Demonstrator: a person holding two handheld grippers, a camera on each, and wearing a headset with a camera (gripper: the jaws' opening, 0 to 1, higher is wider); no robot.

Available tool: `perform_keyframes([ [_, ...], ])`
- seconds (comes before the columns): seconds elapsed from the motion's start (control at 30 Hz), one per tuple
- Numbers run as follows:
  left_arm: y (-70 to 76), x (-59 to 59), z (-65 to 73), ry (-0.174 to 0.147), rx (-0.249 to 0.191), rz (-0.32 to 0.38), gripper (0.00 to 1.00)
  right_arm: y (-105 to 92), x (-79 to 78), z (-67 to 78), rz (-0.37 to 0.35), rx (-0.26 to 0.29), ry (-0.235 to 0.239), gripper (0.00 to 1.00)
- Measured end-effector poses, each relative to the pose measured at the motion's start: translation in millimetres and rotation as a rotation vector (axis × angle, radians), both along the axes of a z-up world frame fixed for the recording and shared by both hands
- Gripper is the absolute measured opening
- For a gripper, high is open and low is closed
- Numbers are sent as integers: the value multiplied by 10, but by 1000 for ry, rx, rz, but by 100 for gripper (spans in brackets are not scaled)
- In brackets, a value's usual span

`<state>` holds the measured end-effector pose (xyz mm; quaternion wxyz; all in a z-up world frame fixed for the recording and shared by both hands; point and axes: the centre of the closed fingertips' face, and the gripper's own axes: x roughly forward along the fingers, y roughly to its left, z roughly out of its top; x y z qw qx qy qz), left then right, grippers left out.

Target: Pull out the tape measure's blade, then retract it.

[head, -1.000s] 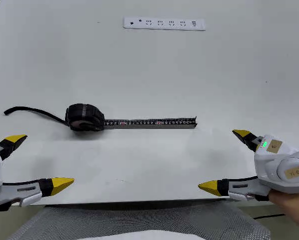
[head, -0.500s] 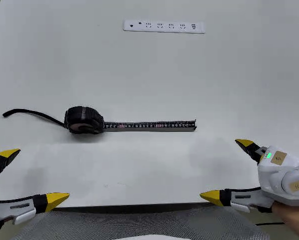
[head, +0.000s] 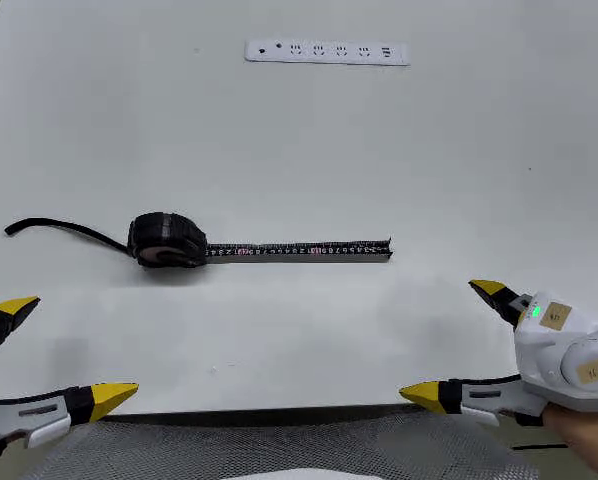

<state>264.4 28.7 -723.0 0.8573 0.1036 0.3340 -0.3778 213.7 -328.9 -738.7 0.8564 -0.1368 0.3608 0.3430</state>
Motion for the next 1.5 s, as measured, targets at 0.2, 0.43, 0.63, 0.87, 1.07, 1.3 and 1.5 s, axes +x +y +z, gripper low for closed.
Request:
perform_keyframes([
  [0.2, -9, 8, 11, -3, -2, 0, 93, 2, 17, 8, -1, 1, -2, 99],
  [0.43, -6, 12, 11, 1, -5, 4, 93, -7, 15, 0, 2, -6, -1, 99],
  [0.63, 5, 27, 21, -2, -6, 14, 94, 3, 16, 12, -6, 6, -1, 99],
  [0.87, -22, 80, 70, -10, -36, 56, 93, 15, 18, 4, 2, 2, 0, 99],
  [1.07, -94, 130, 64, -8, -58, 74, 92, 38, 30, 15, 3, 11, 2, 99],
  [1.3, -254, 187, 23, 9, -67, 75, 92, 51, 39, 10, 6, 13, 4, 99],
  [1.5, -325, 254, 8, 15, -59, 68, 91, 33, 53, 7, 5, 11, 4, 99],
])
